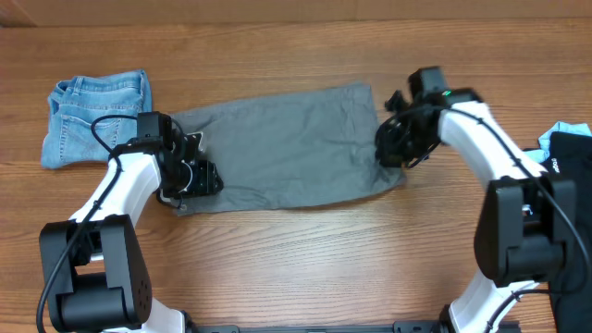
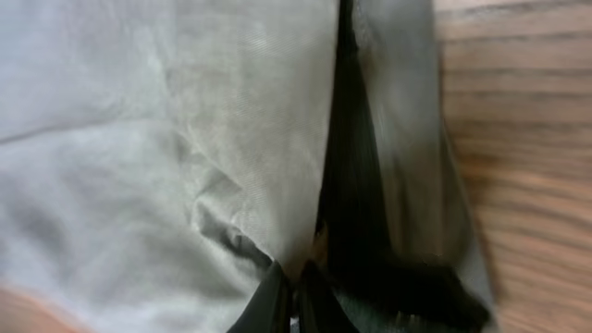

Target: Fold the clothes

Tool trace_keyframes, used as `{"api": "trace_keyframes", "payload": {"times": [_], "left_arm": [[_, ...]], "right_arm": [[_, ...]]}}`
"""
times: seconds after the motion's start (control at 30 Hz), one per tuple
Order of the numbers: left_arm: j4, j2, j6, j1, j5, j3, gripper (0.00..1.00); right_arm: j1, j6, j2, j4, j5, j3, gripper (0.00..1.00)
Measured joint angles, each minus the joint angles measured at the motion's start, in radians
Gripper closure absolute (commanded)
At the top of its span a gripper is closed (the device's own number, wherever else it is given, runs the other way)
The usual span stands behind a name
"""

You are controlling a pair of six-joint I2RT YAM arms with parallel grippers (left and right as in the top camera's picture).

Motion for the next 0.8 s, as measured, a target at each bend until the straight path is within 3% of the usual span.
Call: {"api": "trace_keyframes", "payload": {"times": [0.37,0.47,0.53,0.6,0.8], "left_arm": [[0.002,0.000,0.000,0.000,-0.004,0.000,0.49],[0.003,0.000,0.000,0.000,-0.012,0.000,0.49],[0.003,0.000,0.000,0.000,-0.019,0.000,0.49],[0.003,0.000,0.000,0.000,-0.026,0.000,0.49],[0.003,0.000,0.000,0.000,-0.034,0.000,0.48]], "right_arm": [[-0.162,-0.161,-0.025,-0.122,-0.199,0.079,0.95],[-0.193,-0.172,-0.025,-0.124,-0.198,0.079,0.82],[-0.210,-0.168,-0.025,-0.130,-0.175,0.079,0.66],[-0.220,-0.153,-0.025,-0.144,-0.143,0.079,0.60],[-0.225,-0.116,-0.025,-0.228,-0.093,0.079,0.56]]}}
